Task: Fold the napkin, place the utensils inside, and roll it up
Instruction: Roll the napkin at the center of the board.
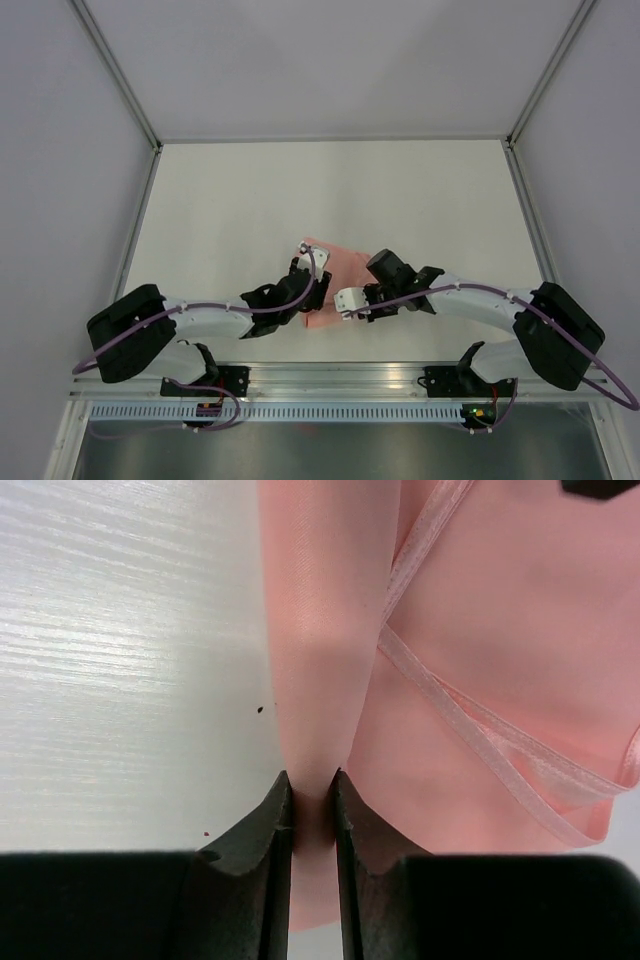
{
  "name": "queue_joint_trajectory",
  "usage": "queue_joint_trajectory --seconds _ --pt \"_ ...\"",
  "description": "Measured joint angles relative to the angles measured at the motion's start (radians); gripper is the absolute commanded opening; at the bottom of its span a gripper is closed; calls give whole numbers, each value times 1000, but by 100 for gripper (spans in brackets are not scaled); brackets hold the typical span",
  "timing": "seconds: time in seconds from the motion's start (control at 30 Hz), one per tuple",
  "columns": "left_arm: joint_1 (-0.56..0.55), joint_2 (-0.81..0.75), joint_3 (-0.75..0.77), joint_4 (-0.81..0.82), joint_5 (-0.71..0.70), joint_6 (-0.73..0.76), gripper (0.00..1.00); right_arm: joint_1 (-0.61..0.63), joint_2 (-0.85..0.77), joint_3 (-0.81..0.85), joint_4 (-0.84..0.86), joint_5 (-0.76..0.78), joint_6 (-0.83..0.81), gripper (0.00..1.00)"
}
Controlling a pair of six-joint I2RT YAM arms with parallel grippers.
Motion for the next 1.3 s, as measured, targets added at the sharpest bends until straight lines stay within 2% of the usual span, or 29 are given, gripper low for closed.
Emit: queue_joint_trajectory --seconds 0.17,0.3,0.6,0.8,1.0,1.3 --pt "20 -70 -2 -107 -115 -28 59 -3 81 87 -80 -5 28 7" --pt "58 -214 -17 -155 -203 -56 60 -4 156 165 -154 -14 42 6" --pt "97 -510 -14 -153 -318 -32 58 -11 381 410 -382 -92 74 6" --pt "93 -525 21 -93 -294 97 54 -39 578 632 -604 -181 88 5" --pt "58 -522 30 2 -196 264 54 -104 779 827 -836 -325 87 5" --pt "-57 -409 82 68 0 480 53 -165 966 916 -1063 -453 87 5"
